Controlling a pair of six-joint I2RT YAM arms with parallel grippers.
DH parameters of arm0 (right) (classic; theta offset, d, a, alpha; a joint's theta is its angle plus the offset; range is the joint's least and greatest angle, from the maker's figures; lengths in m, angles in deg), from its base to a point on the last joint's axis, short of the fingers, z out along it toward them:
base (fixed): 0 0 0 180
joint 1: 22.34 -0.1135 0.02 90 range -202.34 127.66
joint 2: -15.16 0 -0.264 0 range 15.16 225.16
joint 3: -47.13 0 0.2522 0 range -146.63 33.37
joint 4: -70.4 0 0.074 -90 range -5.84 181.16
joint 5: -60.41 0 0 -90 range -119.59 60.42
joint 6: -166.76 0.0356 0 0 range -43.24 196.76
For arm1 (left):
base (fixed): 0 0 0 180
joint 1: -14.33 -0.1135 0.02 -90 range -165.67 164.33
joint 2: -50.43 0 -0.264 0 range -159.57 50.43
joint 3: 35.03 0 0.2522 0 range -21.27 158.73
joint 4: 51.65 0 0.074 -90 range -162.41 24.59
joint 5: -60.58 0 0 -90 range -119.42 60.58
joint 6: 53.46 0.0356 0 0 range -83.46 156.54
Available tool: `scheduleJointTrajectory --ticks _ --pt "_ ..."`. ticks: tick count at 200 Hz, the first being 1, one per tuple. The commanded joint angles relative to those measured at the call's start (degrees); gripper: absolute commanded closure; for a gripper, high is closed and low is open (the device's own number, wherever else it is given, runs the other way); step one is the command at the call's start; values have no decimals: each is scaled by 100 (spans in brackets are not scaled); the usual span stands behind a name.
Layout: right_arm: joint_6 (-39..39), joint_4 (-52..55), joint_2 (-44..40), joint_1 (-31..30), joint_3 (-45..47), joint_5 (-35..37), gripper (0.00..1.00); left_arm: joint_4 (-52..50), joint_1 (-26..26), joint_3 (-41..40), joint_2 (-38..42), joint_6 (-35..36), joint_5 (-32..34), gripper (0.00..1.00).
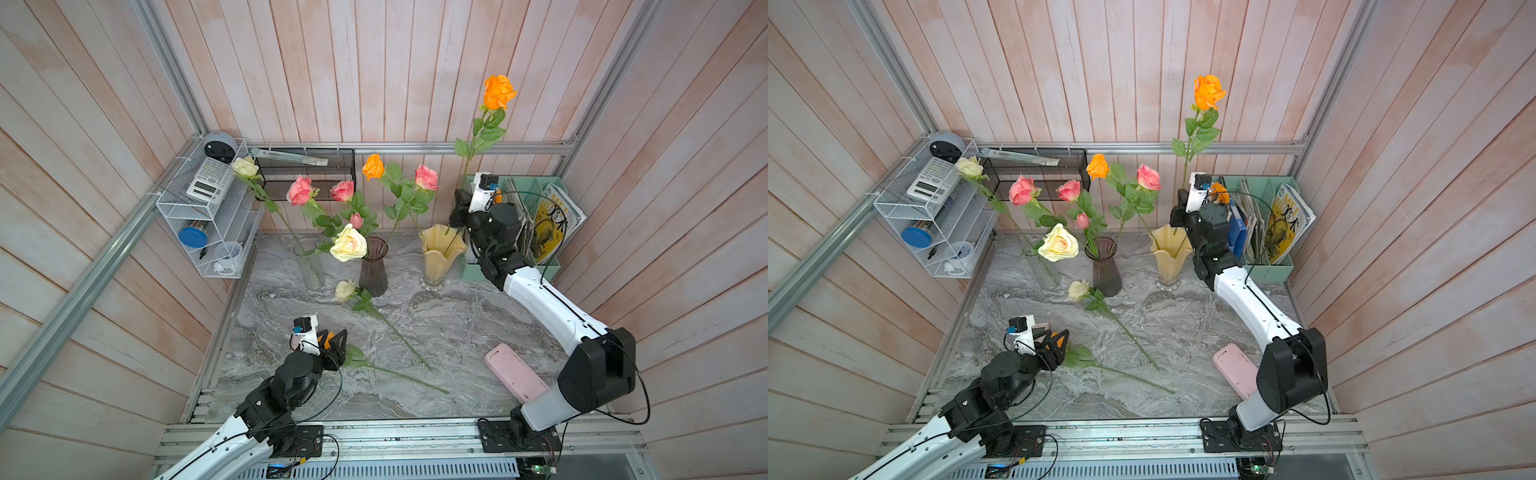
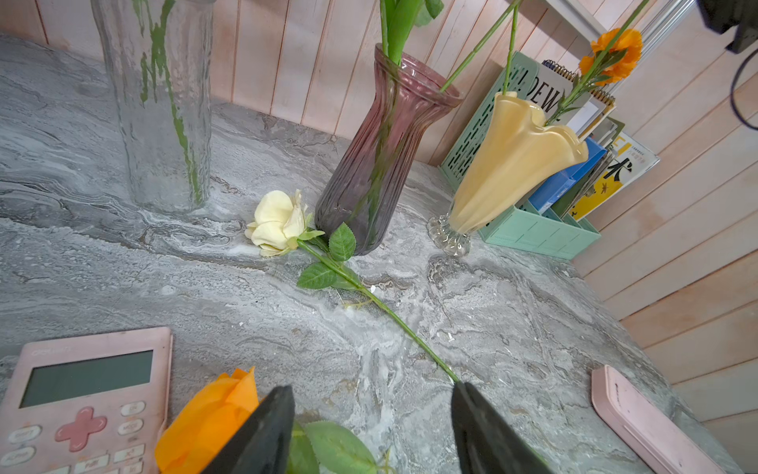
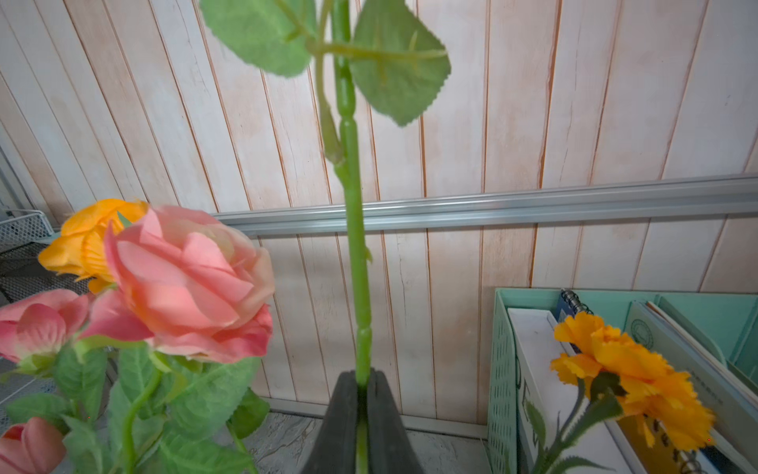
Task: Arrange the flowers in different vases according to their colors
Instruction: Insert the flower into the vase.
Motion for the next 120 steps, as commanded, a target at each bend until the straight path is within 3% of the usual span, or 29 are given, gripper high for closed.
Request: scheduleJointTrajectory --ticks 1,69,93,120 --pt "113 -485 77 -5 221 -58 100 54 13 -105 15 146 -54 34" --pt "34 -880 -71 -160 1224 -19 100 109 8 -146 -48 150 -39 33" --pt "-27 -926 -180 -230 1445 -16 84 153 12 -177 -62 130 -61 32" --pt "-26 -968 -300 -239 1627 64 75 118 14 -169 -35 105 -88 32"
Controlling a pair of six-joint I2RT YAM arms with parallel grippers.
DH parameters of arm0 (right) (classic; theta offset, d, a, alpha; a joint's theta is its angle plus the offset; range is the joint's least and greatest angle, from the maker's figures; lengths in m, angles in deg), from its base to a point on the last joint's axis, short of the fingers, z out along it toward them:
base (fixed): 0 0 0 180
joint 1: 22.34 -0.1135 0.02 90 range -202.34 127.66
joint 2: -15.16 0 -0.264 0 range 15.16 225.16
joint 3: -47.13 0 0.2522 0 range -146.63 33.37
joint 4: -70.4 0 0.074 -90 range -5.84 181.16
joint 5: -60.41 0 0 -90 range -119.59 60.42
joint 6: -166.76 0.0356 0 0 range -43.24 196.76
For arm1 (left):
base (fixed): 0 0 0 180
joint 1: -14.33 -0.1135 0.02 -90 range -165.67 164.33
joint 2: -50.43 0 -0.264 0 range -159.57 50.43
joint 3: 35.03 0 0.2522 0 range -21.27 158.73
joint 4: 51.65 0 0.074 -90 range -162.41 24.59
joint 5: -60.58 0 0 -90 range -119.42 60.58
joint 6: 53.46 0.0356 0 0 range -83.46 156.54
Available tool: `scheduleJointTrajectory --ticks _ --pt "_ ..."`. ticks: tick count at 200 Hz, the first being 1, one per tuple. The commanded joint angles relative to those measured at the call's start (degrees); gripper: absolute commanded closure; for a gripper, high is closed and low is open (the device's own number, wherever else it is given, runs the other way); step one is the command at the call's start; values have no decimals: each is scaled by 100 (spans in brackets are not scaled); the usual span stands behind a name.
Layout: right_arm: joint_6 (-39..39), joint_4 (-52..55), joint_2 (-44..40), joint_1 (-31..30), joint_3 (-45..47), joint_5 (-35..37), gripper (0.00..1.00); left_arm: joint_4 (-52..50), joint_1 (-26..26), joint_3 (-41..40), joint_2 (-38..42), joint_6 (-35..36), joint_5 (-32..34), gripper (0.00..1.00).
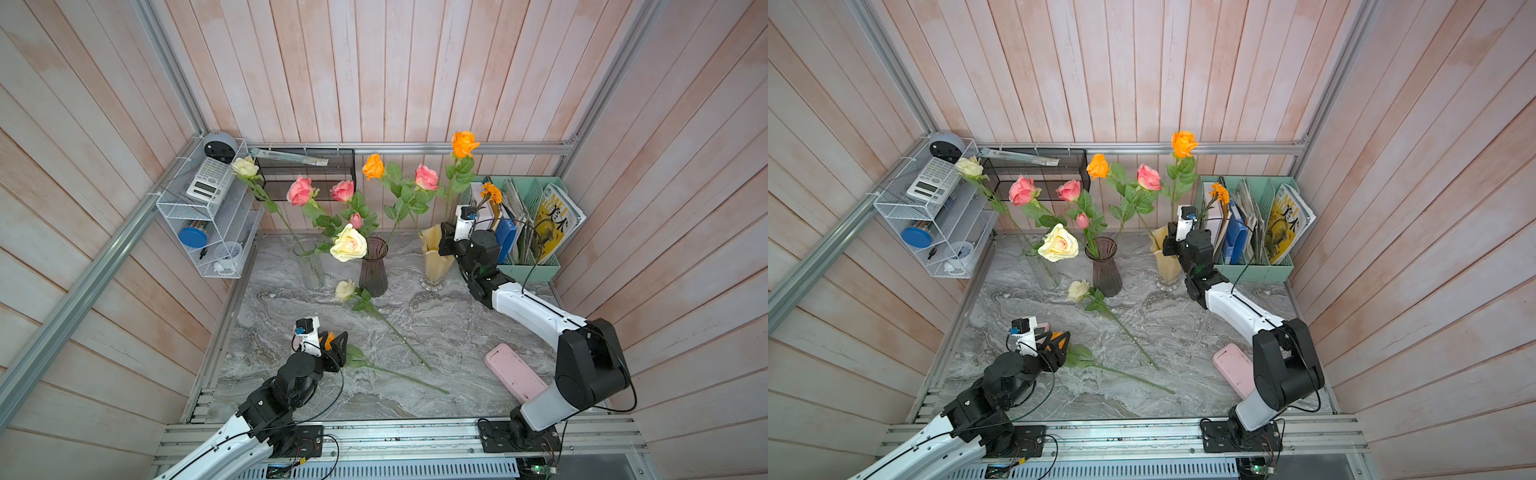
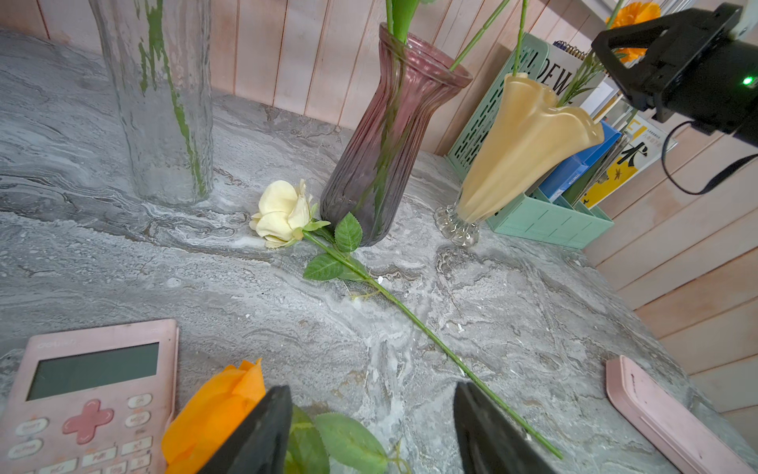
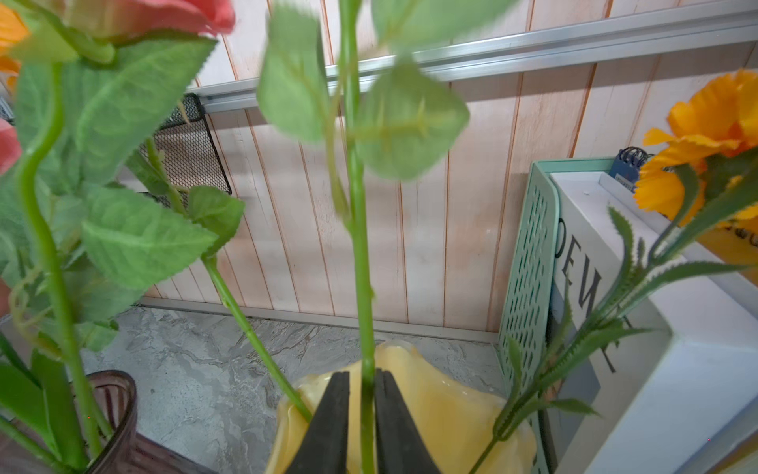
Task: Arrange the flowers in different vases according to their colors
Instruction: Insert the flower into the vase, then pick up the flower at the center of the board.
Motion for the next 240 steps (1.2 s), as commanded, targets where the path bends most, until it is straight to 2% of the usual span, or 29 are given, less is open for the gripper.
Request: scheduleJointTrajectory --ticks 1,50,89,121,160,173,190,214,240 --pt "-48 -302 -273 -14 100 60 74 91 14 -64 20 32 -88 32" --pt "-32 -150 -592 -30 198 69 70 -34 7 -12 135 33 -106 32" --pt "-76 178 -1376 -141 547 125 59 -51 12 53 156 34 -191 32" --pt "-58 1142 -2143 -370 676 -22 56 231 14 15 113 -17 -286 31" --pt "9 2515 -2791 -1048 894 -178 58 539 10 129 -267 40 -451 31" --pt "65 2918 -2929 -1307 1052 -592 59 608 13 173 -391 104 -508 31" --pt "285 3437 -2888 -1764 1269 -814 58 539 14 247 -476 153 -405 31" --pt "421 4142 -2362 -2448 1347 -1042 58 552 14 287 -540 128 -308 31" --pt "708 4095 -1890 -2613 1575 -1114 59 514 14 308 -695 -35 -140 31"
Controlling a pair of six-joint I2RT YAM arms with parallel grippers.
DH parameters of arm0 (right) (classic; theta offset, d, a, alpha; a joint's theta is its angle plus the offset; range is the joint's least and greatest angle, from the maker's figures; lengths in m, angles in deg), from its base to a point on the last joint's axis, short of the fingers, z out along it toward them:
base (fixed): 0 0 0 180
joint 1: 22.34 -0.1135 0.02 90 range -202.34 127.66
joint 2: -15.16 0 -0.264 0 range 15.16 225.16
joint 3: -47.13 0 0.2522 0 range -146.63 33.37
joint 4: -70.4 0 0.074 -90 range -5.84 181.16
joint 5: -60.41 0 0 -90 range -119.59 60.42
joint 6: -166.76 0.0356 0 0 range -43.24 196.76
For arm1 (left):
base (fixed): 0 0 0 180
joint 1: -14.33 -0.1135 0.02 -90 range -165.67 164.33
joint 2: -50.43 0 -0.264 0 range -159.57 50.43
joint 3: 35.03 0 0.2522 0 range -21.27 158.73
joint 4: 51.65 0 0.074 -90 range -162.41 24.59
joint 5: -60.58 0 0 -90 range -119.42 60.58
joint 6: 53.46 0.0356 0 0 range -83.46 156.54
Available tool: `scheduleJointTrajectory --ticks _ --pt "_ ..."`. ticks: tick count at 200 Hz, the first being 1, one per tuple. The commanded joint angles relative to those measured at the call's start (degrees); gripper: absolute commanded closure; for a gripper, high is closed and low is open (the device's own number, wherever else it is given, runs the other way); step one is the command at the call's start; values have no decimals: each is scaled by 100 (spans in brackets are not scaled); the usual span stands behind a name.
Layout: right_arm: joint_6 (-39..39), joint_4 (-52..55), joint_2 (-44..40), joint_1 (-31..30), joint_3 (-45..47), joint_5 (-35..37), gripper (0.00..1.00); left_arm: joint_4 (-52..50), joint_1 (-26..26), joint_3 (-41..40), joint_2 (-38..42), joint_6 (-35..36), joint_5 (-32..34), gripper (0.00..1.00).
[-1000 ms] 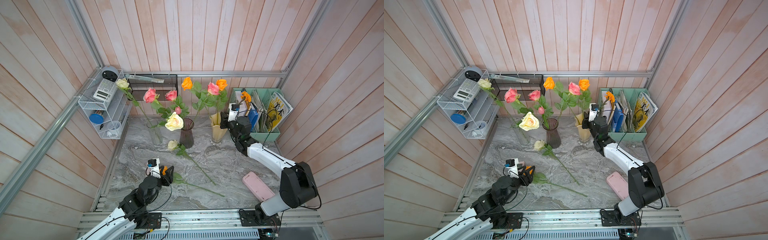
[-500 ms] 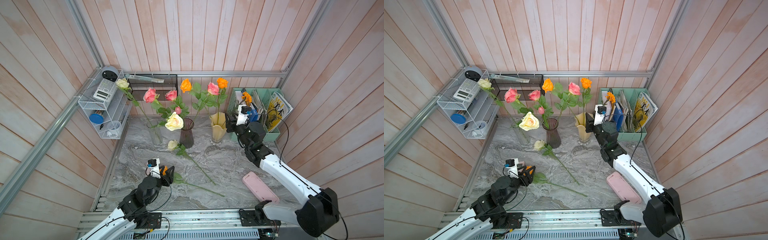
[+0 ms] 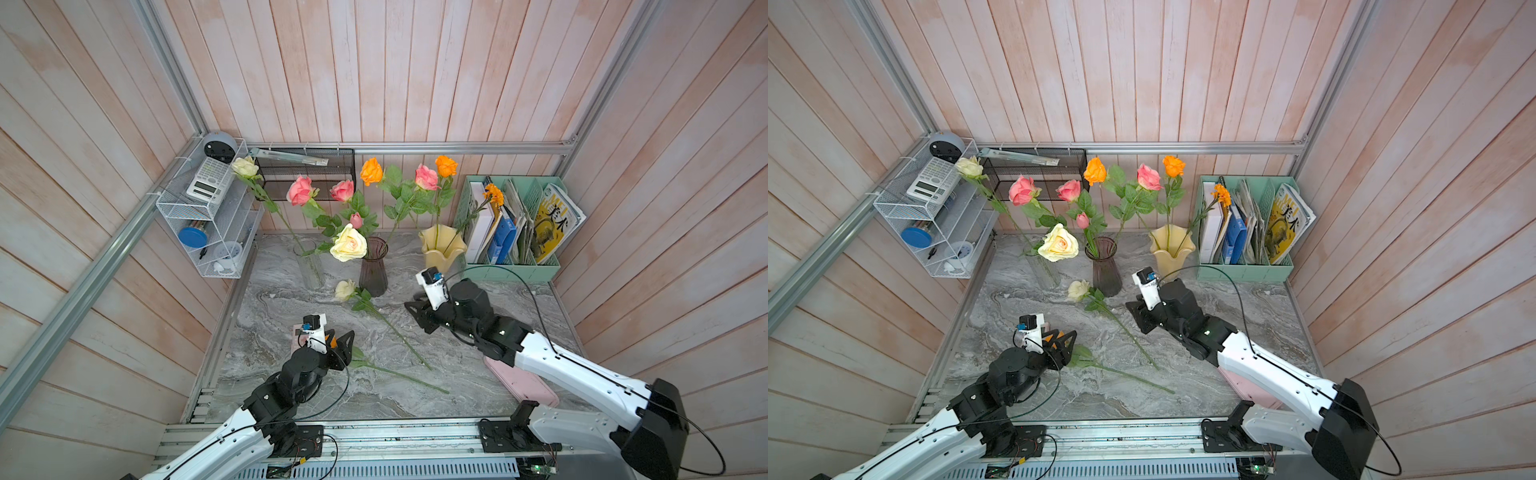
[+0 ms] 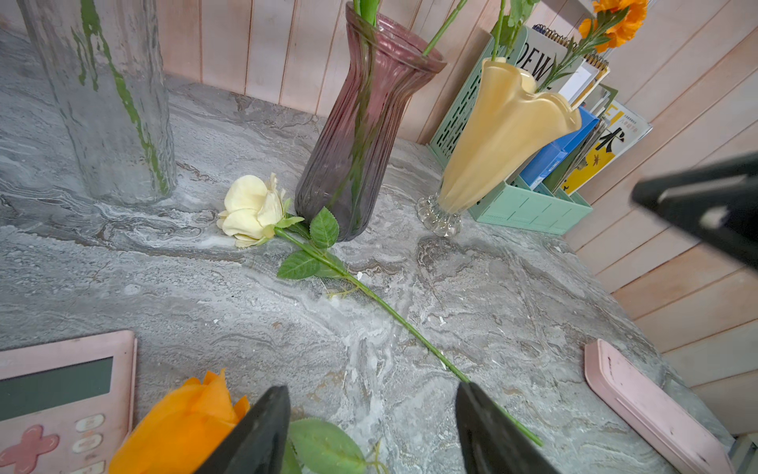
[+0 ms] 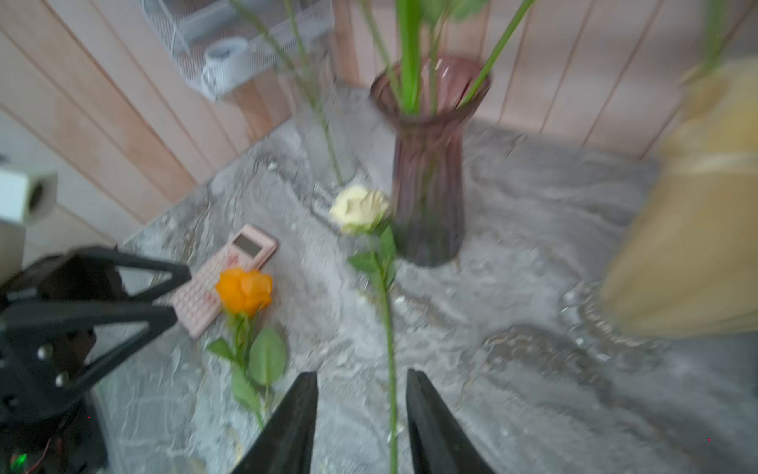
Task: Arrange the flowers in different vases according to their colors
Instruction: Pick up the flower at the center of the board.
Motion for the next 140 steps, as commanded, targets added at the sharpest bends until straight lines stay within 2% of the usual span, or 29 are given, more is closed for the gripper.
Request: scheduleJointTrajectory --ticks 1,23,61,95,140 --pt "329 527 303 -86 194 -227 58 62 14 184 -119 -81 193 31" --pt "243 713 792 -77 4 -314 58 43 13 160 -284 -184 228 31" --pt "105 1410 2038 -70 -952 -603 58 78 14 46 -205 -254 233 31" --pt "-386 2772 3330 -7 -2295 -797 58 -156 12 22 -65 -255 297 31" --pt "-469 2840 4087 188 -2847 -872 59 -337 11 -7 110 -272 350 31"
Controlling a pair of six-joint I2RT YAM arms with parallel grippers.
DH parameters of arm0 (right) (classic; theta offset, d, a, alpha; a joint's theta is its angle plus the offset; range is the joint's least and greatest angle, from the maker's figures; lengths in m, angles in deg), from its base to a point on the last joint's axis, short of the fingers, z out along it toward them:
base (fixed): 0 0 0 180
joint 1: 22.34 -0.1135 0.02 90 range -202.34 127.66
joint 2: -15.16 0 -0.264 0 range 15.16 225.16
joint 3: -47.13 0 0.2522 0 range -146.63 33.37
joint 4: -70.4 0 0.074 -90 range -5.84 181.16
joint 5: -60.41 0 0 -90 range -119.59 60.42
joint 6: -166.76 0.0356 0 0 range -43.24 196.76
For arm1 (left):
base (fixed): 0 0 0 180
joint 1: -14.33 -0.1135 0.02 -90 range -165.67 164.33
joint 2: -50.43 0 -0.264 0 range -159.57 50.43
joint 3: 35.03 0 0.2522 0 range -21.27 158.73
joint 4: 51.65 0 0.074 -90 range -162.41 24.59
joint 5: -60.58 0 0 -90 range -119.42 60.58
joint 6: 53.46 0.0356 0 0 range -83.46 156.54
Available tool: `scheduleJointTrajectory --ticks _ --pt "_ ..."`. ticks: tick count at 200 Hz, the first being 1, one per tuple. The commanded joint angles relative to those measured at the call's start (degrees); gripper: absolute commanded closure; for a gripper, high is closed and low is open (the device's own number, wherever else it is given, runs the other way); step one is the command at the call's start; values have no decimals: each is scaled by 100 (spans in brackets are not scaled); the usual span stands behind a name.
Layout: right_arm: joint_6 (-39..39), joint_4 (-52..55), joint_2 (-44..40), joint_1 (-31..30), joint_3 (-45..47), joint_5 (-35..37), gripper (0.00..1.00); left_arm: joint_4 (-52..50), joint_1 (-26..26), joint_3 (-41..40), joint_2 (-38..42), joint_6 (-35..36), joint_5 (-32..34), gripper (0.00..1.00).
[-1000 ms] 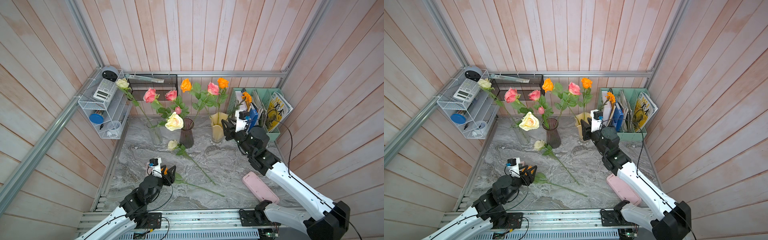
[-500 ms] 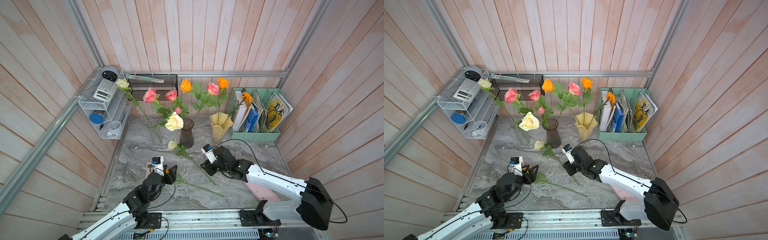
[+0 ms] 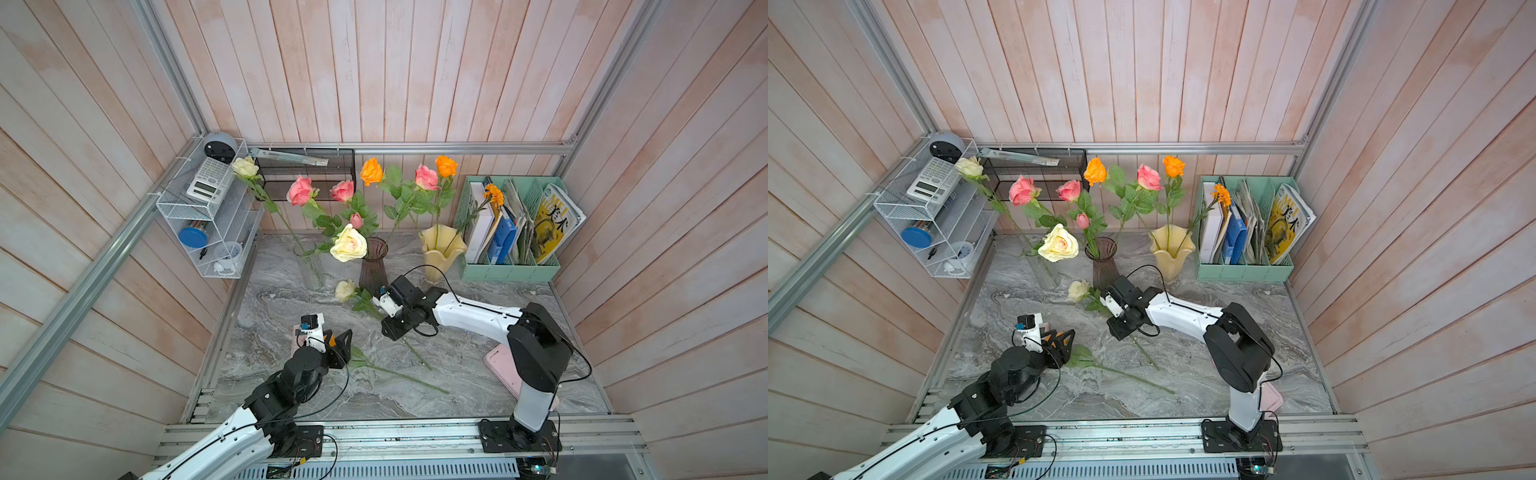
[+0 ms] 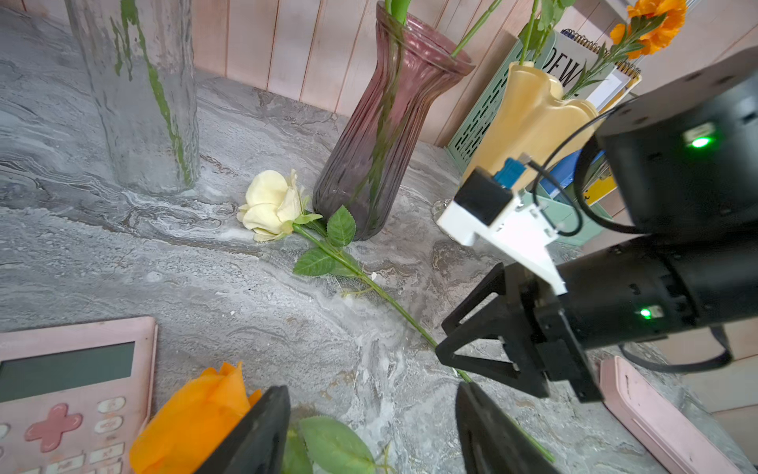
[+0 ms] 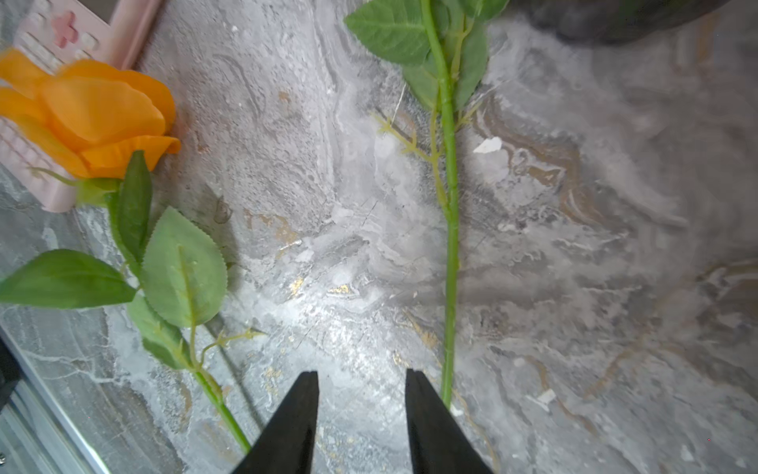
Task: Arrange the flowers in different vases according to their colors
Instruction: Pick up the flower at the center of the board.
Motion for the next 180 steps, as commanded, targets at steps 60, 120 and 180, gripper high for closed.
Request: scheduleJointTrajectory --ticks 60,120,180 --pt "-446 741 928 353 -852 -160 59 -234 14 -101 196 -58 150 31" --pt "-554 981 1422 386 -1226 190 60 -260 12 -125 203 -81 150 31" --pt "-722 1343 1735 340 -1497 327 77 -275 13 -154 218 -84 167 31"
